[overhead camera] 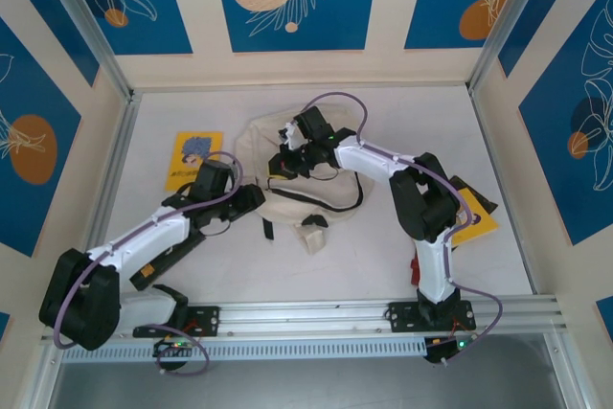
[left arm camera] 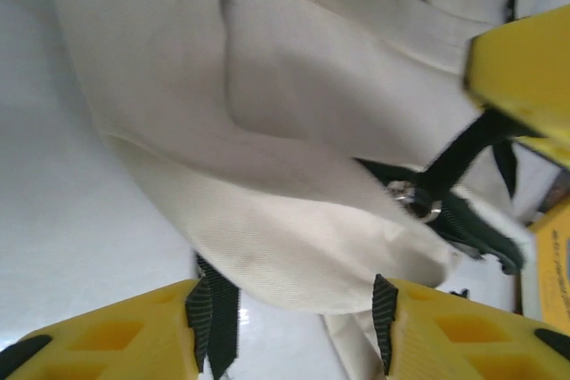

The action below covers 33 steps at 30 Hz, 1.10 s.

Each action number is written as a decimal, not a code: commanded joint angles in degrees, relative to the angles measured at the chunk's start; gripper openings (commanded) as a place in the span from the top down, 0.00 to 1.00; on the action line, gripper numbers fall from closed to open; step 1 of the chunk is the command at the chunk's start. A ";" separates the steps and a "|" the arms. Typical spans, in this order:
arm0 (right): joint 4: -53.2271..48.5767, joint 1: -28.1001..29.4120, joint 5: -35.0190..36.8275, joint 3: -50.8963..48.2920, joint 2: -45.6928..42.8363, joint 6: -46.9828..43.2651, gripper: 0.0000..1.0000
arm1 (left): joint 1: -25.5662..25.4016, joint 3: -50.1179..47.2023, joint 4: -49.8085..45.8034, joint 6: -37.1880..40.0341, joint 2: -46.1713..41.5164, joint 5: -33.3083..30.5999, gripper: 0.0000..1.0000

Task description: Pack books, pencil case, and school supplies into a backpack

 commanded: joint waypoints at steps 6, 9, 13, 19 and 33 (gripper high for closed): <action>1.23 0.29 -2.79 -1.07 -0.42 0.38 1.00 | -3.34 -1.23 15.41 -7.30 4.75 4.91 0.45; 1.74 0.29 -2.70 -1.15 -0.48 0.94 1.00 | -4.23 -1.52 19.15 -9.01 6.55 3.21 0.45; 2.31 0.12 -2.48 -1.23 -0.36 1.68 1.00 | -5.02 -2.62 22.27 -11.61 8.43 0.60 0.52; 2.49 -0.11 -2.11 -1.41 -0.45 2.15 1.00 | -5.38 -3.37 24.11 -13.32 10.46 0.43 0.66; 0.87 -0.57 0.94 -0.80 0.01 1.89 1.00 | -5.56 -5.66 21.24 -11.94 6.83 -0.73 0.92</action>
